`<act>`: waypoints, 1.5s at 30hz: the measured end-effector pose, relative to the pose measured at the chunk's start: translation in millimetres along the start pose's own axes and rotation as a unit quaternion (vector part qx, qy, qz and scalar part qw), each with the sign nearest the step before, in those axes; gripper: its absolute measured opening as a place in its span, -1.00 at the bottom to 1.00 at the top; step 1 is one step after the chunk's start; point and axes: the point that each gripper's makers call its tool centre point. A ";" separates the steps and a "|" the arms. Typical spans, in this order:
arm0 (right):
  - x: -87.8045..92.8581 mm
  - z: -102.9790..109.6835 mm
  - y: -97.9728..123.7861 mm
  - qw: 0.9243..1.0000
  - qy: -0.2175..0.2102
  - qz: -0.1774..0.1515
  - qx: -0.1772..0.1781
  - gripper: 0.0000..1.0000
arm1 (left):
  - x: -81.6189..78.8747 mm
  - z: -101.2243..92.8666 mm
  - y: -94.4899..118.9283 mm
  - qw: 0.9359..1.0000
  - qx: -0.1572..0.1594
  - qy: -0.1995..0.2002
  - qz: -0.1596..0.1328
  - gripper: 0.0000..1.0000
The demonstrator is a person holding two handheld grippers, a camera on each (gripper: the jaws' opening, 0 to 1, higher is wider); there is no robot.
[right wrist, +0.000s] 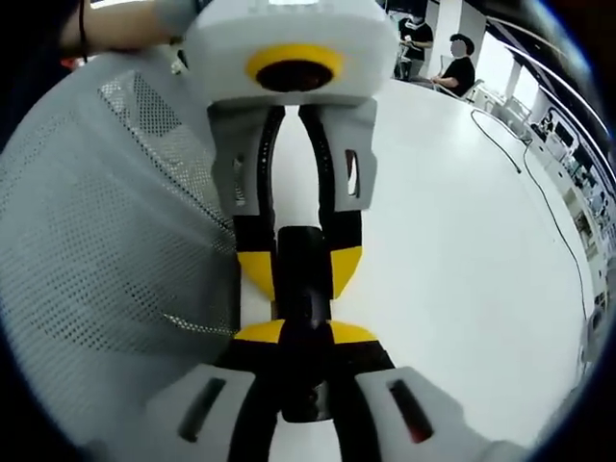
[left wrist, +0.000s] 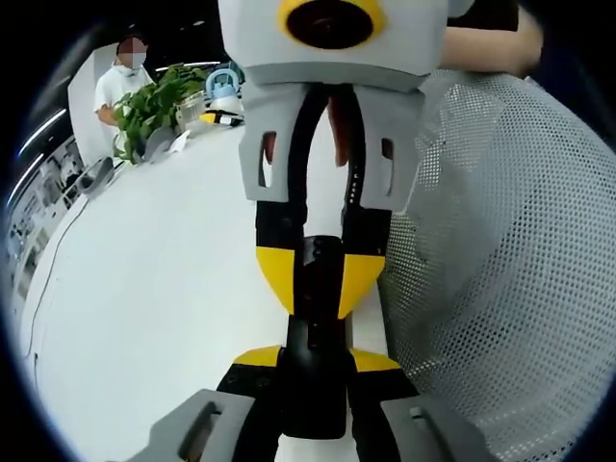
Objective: Press the specified remote control buttons in sequence, fully releasing each button before pressing the next.
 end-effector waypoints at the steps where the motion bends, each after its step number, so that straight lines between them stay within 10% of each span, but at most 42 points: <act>1: 0.5 0.6 0.1 1.000 0.004 0.002 -0.001 -0.73 | 0.0 -0.1 0.1 1.000 0.001 -0.001 0.001 -0.49; 45: 43.1 -3.4 24.5 0.997 -0.018 0.076 0.014 -0.51 | 1.7 -0.1 1.9 1.000 0.002 -0.001 -0.006 -0.49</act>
Point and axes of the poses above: the point that each gripper's makers call its tool centre point, and the gripper's own axes: y roughly backward along the fingers, z roughly to its left, x roughly out of its underside, and after that the axes turned 14 degrees about -z, right-handed
